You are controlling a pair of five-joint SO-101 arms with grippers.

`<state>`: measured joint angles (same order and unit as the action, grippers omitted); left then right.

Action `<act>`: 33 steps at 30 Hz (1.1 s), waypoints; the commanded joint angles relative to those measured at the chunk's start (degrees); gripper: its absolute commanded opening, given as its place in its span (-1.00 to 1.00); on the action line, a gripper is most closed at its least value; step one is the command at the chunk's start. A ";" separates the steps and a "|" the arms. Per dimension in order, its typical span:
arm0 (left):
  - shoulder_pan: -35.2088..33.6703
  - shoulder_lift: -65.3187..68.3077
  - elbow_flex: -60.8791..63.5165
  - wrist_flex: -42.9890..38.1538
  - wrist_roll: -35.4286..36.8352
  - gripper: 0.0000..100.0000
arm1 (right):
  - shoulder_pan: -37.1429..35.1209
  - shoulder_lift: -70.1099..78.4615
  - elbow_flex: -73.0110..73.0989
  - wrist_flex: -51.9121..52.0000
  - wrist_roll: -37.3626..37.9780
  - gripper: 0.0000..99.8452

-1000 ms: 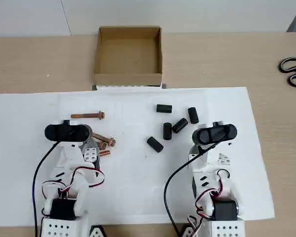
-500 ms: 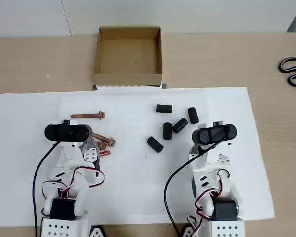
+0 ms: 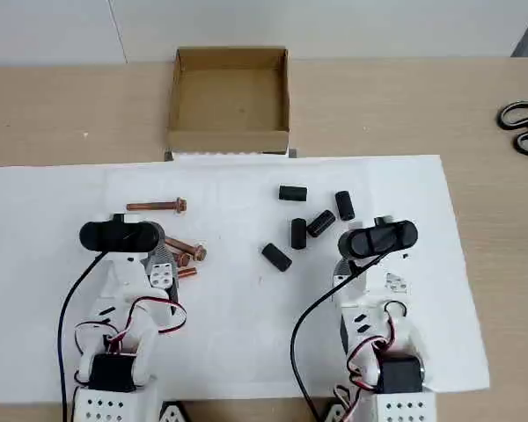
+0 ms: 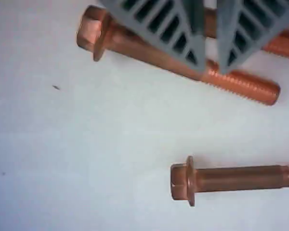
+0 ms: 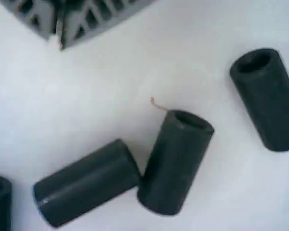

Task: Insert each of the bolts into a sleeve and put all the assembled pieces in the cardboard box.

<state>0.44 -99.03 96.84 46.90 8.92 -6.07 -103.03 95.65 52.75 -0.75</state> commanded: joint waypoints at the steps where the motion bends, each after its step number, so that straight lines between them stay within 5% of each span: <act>1: -0.18 -0.53 -0.92 0.26 0.18 -0.99 | -1.45 -0.84 0.88 -0.75 -1.23 -0.99; 11: -0.18 -0.53 -0.92 0.26 0.18 -0.99 | 1.98 1.54 -24.70 7.69 -0.44 -0.99; 25: -0.18 -0.53 -0.92 0.26 0.18 -0.99 | 9.19 48.13 -68.13 28.53 0.88 -0.99; 33: 0.88 -0.53 -0.92 -0.18 0.18 -0.99 | 9.01 57.36 -78.68 43.12 1.05 -0.99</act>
<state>0.44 -99.03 96.84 46.90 8.92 2.81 -46.86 20.66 93.27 -0.31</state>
